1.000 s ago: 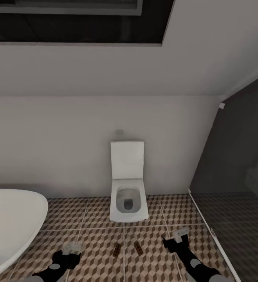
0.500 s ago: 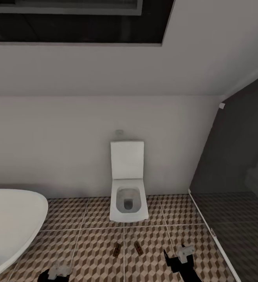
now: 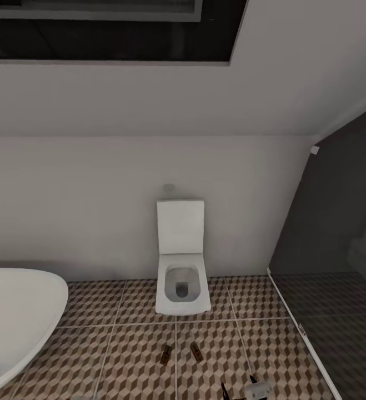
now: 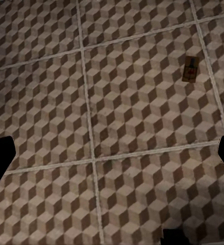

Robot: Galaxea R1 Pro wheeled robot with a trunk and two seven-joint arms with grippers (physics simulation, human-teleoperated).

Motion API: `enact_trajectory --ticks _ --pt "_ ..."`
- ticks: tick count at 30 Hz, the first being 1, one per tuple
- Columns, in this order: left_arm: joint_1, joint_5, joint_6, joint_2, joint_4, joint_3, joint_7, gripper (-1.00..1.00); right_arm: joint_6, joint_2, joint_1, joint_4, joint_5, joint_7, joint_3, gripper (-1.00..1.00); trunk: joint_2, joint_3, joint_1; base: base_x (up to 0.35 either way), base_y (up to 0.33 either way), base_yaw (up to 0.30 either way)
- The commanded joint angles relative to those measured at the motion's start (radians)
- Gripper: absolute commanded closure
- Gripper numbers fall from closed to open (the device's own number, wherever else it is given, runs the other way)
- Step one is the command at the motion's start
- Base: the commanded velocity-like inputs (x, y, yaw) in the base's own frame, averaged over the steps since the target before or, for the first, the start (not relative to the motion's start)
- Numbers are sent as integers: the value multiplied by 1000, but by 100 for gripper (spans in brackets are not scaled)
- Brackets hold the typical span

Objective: Take the four mousetraps from the cabinet in the bathroom and place them on the bathroom floor. Make sure all four end up on the same floor surface, and ensure that at least two of them are either under or directly next to the same bathroom sink.

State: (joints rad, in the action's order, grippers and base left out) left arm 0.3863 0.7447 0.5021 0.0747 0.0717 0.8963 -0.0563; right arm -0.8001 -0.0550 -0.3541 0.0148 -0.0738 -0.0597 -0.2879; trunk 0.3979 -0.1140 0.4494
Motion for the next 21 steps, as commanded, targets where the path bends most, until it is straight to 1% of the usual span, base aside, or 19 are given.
enact_trajectory --ticks 1,4,5,6,7,8,9,11,12,17,21 --pt "-1 -3 5 -2 1 5 -7 -100 -2 -7 0 -1 -9 -19 -7 -100 2 -2 1 0 0 0" --pt "-3 -2 9 -4 1 4 -9 -100 -2 -24 2 0 -9 -71 -7 -100 2 -2 1 0 0 0" --pt "-4 3 11 -5 0 1 -11 -100 -1 -32 3 0 -9 -110 -7 -100 2 -2 1 0 0 0" --pt "-5 7 11 -5 -1 -2 -11 -100 -1 -35 3 1 -9 -129 -7 -100 2 -2 1 0 0 0" --pt "-5 46 12 -8 -3 -22 -14 -100 -1 -42 4 2 -9 -207 -7 -100 2 -2 1 0 0 0" --pt "-6 55 12 -8 -4 -26 -14 -100 -1 -43 4 3 -10 -216 -7 -100 2 -2 1 0 0 0" --pt "-6 73 12 -8 -5 -31 -14 -100 -1 -44 4 3 -9 -228 -7 -100 2 -2 1 0 0 0" --pt "-6 87 12 -8 -6 -34 -14 -100 -1 -43 4 3 -10 -236 -7 -100 2 -2 1 0 0 0" --pt "-6 99 12 -9 -7 -37 -13 -100 -1 -42 4 3 -10 -243 -7 -100 2 -2 1 0 0 0" --pt "-6 112 13 -8 -7 -40 -13 -100 -2 -42 4 4 -8 -246 -7 -100 2 -2 1 0 0 0" --pt "-6 115 13 -7 -4 -39 -12 -100 -3 -42 4 5 -8 -247 -8 -100 2 -2 1 0 0 0"
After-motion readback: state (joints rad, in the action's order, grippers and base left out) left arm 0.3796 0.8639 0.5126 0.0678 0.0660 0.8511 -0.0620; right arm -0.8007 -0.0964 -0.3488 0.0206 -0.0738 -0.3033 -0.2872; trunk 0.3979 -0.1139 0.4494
